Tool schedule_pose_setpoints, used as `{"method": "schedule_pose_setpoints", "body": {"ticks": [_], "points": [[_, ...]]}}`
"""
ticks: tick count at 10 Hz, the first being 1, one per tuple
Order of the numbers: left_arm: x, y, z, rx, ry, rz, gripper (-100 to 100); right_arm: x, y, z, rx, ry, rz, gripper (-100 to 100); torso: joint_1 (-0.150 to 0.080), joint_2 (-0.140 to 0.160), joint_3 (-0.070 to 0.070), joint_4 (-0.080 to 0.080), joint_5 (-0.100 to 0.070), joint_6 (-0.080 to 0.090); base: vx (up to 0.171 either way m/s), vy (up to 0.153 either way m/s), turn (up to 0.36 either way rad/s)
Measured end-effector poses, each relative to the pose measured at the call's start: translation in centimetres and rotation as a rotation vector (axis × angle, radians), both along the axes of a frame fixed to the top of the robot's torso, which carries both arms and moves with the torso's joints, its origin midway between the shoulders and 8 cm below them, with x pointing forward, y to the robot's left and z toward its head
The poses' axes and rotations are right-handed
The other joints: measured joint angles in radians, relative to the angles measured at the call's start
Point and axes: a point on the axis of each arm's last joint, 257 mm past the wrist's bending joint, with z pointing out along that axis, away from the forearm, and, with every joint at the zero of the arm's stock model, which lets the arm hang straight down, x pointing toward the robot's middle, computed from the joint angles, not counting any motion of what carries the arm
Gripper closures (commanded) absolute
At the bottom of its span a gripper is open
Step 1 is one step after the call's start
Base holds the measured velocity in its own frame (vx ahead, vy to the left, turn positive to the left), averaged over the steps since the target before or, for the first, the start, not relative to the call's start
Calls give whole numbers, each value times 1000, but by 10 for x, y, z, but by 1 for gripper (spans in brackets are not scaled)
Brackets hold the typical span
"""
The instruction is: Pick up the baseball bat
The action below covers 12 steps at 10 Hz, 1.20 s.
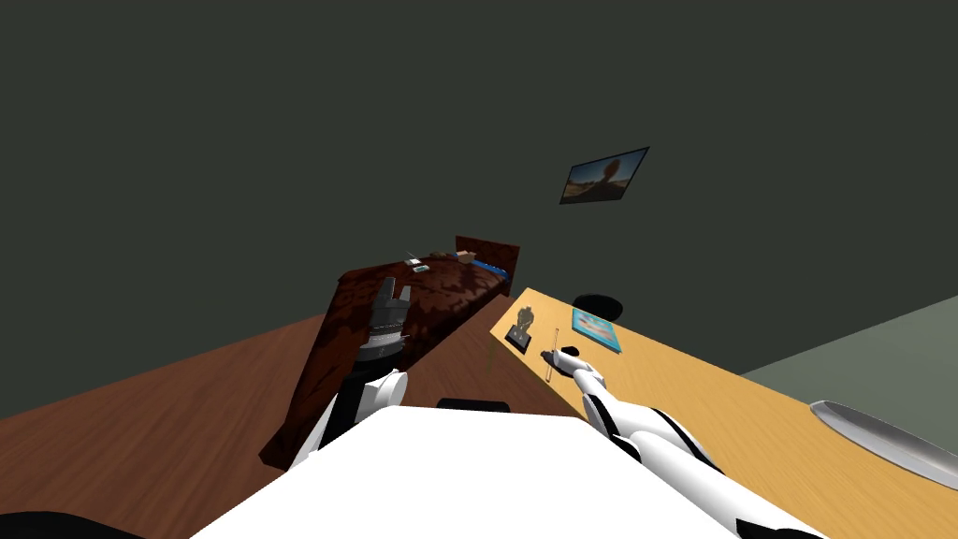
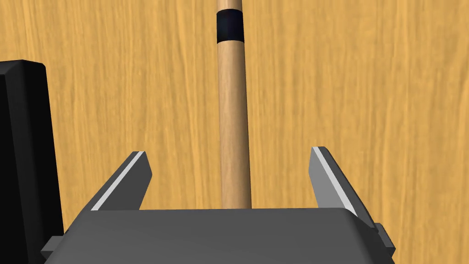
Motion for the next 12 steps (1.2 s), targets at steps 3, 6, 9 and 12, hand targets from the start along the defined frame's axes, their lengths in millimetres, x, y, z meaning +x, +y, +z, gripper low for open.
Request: {"method": "schedule_pose_setpoints", "body": {"ticks": [3, 6, 9, 12], "points": [[0, 0, 0, 0, 0, 0, 0, -1, 1, -2, -1, -1, 2, 100, 0, 4, 2, 1, -1, 0, 2, -2, 0], [0, 0, 0, 0, 0, 0, 0, -1, 1, -2, -2, -1, 2, 100, 0, 4, 2, 1, -1, -1, 0, 0, 0], [0, 0, 0, 0, 0, 0, 0, 3, -3, 3, -2, -2, -2, 100, 2, 6, 4, 2, 0, -1, -64, 28, 38], [0, 0, 0, 0, 0, 0, 0, 15, -10, 15, -3, -4, -7, 0, 1, 8, 5, 2, 0, -1, -53, 15, 5]]}}
